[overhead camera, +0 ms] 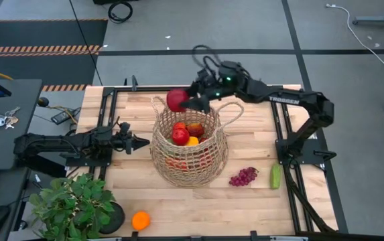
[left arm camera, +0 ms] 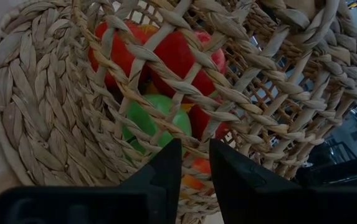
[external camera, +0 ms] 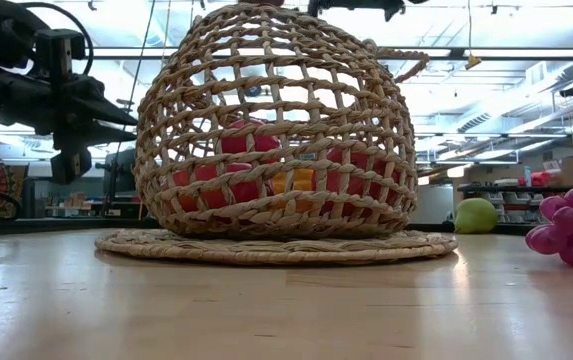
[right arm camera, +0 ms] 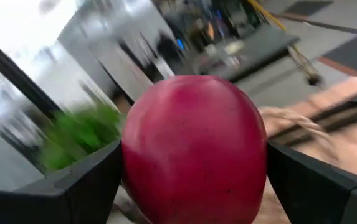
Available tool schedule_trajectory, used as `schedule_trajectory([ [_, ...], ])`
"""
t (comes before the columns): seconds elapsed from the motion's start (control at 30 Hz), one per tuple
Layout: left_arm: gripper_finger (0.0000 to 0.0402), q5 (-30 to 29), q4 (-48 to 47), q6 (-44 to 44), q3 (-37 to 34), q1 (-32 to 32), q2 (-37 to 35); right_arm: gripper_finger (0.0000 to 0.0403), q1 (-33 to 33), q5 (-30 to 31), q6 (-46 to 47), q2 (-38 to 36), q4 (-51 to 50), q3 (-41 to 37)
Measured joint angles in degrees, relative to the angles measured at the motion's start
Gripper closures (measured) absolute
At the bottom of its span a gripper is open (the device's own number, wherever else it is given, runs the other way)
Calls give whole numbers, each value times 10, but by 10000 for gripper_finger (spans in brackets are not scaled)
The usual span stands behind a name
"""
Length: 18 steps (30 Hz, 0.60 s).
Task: Build produce basket
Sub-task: Put the red pomegranate into the basket
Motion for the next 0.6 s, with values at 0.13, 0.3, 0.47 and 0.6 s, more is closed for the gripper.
schedule_trajectory([
  [0.13, 311, 0, 0, 0, 0, 0, 0, 30, -1, 23, -220, 28, -152, 65],
  [0.3, 310, 0, 1, 0, 0, 0, 0, 30, 9, 66, -482, 41, -222, 85],
  [0.47, 311, 0, 1, 0, 0, 0, 0, 30, 29, 139, -651, 40, -254, 85],
  [0.6, 311, 0, 1, 0, 0, 0, 0, 30, 49, 202, -761, 40, -270, 84],
])
